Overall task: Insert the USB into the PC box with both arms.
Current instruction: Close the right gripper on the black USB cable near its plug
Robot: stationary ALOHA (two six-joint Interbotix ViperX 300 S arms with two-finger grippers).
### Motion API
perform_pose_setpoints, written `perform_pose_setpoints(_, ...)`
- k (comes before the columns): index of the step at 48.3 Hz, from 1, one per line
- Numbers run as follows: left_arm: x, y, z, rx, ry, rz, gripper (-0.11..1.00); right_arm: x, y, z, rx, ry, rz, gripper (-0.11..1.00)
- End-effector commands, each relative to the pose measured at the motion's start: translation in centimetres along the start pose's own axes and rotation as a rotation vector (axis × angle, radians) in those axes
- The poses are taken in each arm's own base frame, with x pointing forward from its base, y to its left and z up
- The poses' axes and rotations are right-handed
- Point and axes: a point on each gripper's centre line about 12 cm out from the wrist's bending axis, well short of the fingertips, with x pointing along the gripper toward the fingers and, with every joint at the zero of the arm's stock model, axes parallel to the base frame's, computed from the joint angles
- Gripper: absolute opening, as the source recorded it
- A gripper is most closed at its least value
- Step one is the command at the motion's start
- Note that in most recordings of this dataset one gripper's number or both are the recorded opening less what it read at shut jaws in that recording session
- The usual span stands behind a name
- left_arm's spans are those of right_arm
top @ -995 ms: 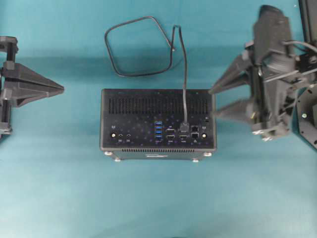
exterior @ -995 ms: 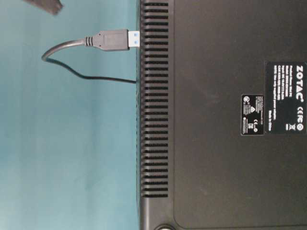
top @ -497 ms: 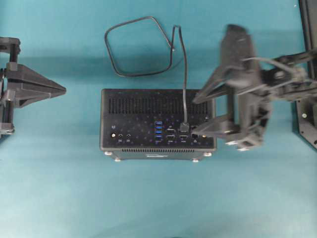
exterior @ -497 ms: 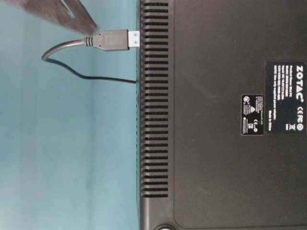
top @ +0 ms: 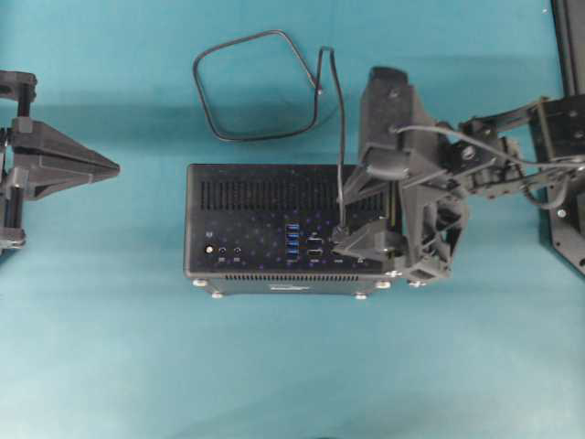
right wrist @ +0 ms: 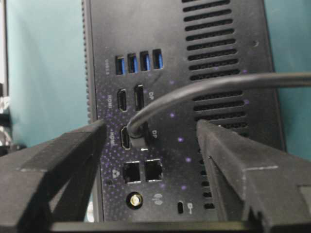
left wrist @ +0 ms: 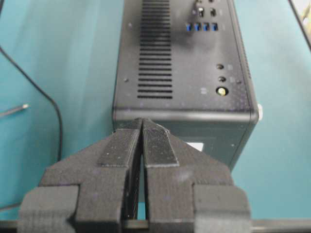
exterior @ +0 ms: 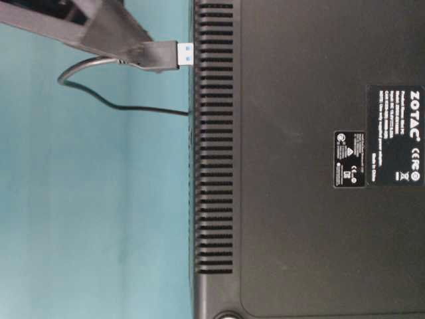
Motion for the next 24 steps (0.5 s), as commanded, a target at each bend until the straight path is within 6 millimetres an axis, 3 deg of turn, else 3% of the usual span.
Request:
perform_pose_setpoints(1, -0.04, -0.01, 0.71, 0.003, -0.005, -0.001, 0.00, -0.70, 0.52, 0.96, -0.009, -0.036, 0.013, 0.77)
perform_pose_setpoints(13, -0.11, -0.01, 0.23, 0.003, 0.044, -0.001, 0.00, -0.67, 0.56, 0.95, -0.011, -0.032, 0.013, 0.71)
perform_pose_setpoints(24, -0.23, -0.01, 0.20, 0.003, 0.041, 0.000, 0.00, -0.67, 0.56, 0.95, -0.012, -0.032, 0.013, 0.44)
